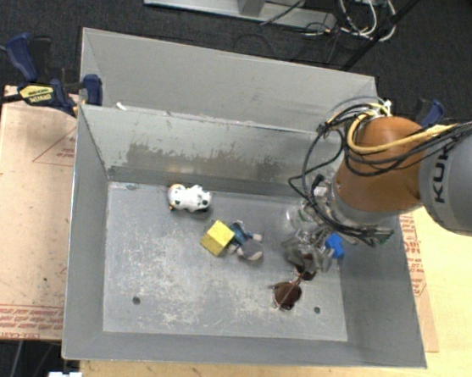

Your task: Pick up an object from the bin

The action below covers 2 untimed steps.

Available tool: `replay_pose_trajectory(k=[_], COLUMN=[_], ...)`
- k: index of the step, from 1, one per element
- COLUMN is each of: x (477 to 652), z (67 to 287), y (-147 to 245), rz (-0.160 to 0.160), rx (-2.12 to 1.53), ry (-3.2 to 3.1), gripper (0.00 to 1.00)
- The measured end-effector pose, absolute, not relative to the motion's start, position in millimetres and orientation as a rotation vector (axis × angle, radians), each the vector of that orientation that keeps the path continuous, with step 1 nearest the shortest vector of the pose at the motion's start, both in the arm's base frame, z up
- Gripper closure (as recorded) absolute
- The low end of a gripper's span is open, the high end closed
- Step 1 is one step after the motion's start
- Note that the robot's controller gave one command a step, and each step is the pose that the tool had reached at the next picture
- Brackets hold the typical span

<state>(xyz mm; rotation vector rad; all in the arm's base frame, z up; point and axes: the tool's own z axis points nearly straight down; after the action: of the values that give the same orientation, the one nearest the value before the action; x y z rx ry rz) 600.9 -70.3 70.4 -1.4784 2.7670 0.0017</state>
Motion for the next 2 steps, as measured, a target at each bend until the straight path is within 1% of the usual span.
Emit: replay_pose_trajectory(k=[1, 2], x=[599.7, 598.1], z=[74, 92], y=[-70, -69], rz=[0.005, 0.010], rx=[-1.480, -1.481], ry=[2.770, 2.775], gripper=[1.00, 1.00])
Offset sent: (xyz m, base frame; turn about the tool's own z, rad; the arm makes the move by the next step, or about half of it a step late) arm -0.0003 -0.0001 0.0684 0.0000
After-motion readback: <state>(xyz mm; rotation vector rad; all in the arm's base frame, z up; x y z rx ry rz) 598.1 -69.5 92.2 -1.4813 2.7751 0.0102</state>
